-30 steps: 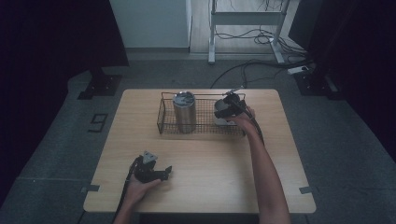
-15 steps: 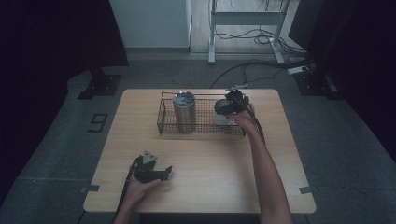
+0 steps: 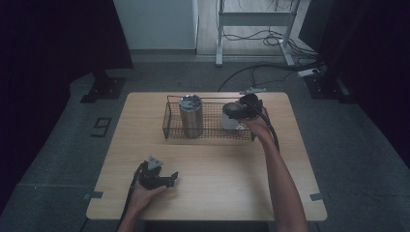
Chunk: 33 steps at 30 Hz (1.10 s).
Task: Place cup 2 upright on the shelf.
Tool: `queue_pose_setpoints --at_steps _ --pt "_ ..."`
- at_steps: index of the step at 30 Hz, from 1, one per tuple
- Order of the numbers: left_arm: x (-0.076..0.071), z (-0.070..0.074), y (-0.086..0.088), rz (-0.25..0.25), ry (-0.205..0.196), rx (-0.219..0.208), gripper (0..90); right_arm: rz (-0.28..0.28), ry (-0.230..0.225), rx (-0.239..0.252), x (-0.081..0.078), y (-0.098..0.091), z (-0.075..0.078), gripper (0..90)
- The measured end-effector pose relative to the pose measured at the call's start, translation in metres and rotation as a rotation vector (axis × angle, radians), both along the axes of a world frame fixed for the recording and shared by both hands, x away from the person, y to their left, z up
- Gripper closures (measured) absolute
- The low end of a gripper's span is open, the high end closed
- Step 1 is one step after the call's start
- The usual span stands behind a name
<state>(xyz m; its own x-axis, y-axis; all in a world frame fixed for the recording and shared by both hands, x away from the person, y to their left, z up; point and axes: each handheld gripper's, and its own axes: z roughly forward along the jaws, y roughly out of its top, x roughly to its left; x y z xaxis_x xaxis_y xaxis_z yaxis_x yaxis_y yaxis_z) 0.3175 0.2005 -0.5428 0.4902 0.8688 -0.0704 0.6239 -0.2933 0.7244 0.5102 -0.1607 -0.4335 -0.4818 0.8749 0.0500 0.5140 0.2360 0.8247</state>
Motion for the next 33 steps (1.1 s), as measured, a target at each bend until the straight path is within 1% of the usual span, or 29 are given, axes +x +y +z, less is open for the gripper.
queue_pose_setpoints --at_steps 2,4,9,11,12,14,15,16,19,24,31,33 --pt "0.000 0.000 0.000 -0.001 -0.001 0.000 13.0 -0.002 0.002 0.002 -0.005 -0.002 0.000 3.1" --pt "0.000 0.001 0.000 -0.001 -0.001 0.000 13.0 0.005 -0.012 0.015 -0.013 -0.003 0.000 4.4" --pt "0.000 0.001 0.000 -0.003 0.000 -0.001 13.0 0.011 -0.035 0.014 -0.033 -0.005 0.000 6.6" --pt "0.000 0.001 0.000 -0.003 0.002 0.000 13.0 0.013 -0.034 0.012 -0.041 -0.006 0.001 6.9" --pt "0.000 0.001 0.000 -0.003 0.002 0.000 13.0 0.014 -0.048 0.010 -0.045 -0.007 0.000 8.6" --pt "0.000 0.001 0.000 -0.003 0.003 0.001 13.0 0.015 -0.048 0.015 -0.052 -0.007 -0.001 8.8" --pt "0.000 0.001 0.000 -0.004 0.004 0.003 13.0 0.015 -0.042 0.011 -0.054 -0.007 -0.003 9.3" --pt "0.000 0.001 0.000 -0.004 0.004 0.003 13.0 0.014 -0.048 0.010 -0.058 -0.007 -0.004 11.2" --pt "0.000 0.001 0.000 0.000 0.002 -0.001 13.0 0.013 -0.040 0.032 -0.069 -0.009 -0.009 12.9" --pt "0.000 -0.001 -0.001 0.001 0.006 0.005 13.0 0.034 -0.041 0.047 -0.092 -0.011 -0.018 13.3" --pt "-0.001 0.000 -0.002 -0.002 0.005 0.008 13.0 0.044 -0.044 0.087 -0.126 -0.019 -0.033 14.1" --pt "-0.001 0.000 -0.002 -0.001 0.004 0.008 13.0 0.046 -0.042 0.088 -0.135 -0.022 -0.038 14.3"
